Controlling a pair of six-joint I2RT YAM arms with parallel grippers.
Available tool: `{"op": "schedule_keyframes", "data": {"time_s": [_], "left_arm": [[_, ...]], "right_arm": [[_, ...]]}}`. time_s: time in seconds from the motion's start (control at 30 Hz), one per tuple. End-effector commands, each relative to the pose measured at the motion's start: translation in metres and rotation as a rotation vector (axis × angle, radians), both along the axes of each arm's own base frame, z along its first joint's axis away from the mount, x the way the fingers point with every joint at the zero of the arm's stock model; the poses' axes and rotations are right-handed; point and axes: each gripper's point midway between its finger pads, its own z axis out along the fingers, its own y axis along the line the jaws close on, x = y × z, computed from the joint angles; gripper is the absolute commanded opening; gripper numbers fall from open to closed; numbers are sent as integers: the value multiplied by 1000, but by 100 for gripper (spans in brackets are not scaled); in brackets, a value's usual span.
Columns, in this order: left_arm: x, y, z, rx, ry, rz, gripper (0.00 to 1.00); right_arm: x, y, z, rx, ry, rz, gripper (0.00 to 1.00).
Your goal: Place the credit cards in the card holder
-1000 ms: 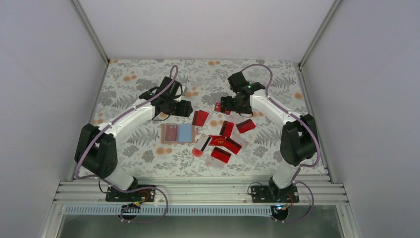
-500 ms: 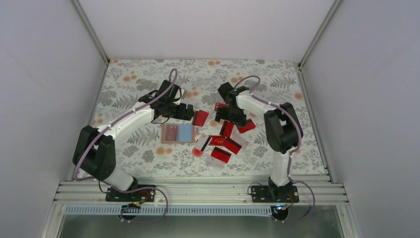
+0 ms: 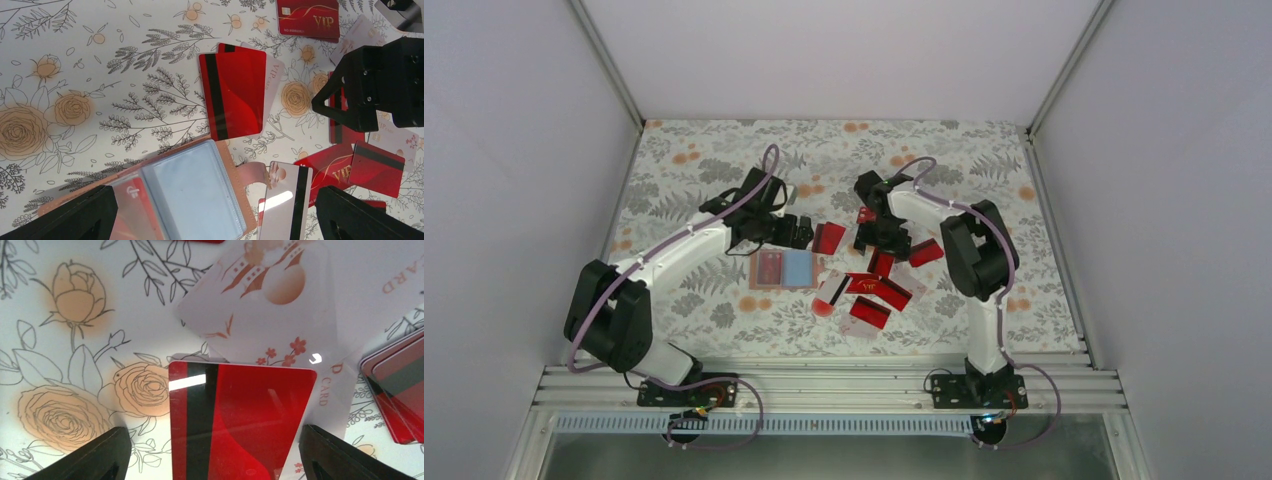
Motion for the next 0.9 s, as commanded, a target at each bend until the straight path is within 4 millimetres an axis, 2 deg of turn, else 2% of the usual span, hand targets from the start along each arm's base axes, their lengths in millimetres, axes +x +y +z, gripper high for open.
{"op": "schedule_keyframes", "data": {"time_s": [0.0,0.37,0.5,0.63,0.87], "left_arm": [[0,0,3,11,-33,-23,99],[-3,1,-2,17,-32,-36,98],[-5,2,-2,16,-33,-33,98],[-7,4,-3,15,-31,-31,98],[-5,1,4,3,-43,-36,98]], "right_arm": [[-13,3,-12,-17,56,-9,85],[-34,-8,-46,-38,114,-15,58],[-40,-14,-52,-60,125,-8,55],[-37,-13,-47,-52,106,3,54],[-16,6,-17,25,12,57,55]]}}
